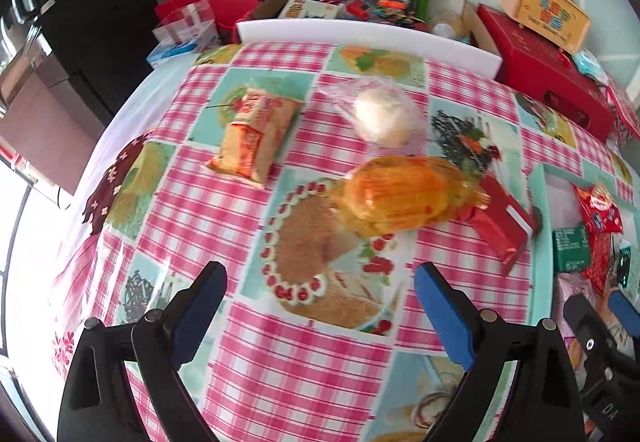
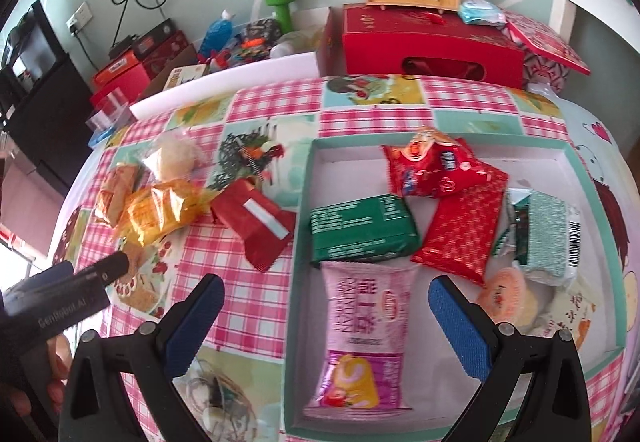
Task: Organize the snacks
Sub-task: 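Move both grippers back over the remaining snacks on the table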
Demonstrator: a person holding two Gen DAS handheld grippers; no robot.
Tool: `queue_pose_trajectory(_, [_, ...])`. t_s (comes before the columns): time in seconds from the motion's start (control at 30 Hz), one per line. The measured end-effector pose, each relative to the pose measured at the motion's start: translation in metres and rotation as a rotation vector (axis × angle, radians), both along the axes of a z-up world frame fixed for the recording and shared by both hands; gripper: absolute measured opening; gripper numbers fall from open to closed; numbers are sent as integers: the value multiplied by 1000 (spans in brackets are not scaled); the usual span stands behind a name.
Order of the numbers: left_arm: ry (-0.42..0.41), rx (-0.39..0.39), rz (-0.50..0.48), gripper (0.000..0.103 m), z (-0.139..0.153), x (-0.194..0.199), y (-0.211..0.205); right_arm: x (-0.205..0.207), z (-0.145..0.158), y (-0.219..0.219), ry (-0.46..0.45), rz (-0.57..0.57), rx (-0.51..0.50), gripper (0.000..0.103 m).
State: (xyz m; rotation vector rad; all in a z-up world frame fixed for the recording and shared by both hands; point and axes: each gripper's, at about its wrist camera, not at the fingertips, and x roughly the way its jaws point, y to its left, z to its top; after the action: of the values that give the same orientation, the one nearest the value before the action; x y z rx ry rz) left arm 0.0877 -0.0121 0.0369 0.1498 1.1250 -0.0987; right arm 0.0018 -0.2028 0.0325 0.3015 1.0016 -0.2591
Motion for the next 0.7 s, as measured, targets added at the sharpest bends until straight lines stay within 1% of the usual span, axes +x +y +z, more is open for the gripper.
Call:
queue_pose_trajectory(0.17, [14, -29, 46, 95, -3, 9, 23, 5, -6, 14, 13, 31, -11, 103])
queue_pose_trajectory(0.4, [22, -51, 84, 95, -4, 20, 46, 13, -7, 30, -9, 55, -12, 103])
queue_pose_trajectory(0.57, [25, -80, 92, 95, -4, 27, 52, 22, -7, 41, -9, 85, -46, 103])
queue_pose_trajectory(0.7, [21, -113, 84, 95, -4, 34, 51, 32, -6, 43, -21, 104, -55, 103])
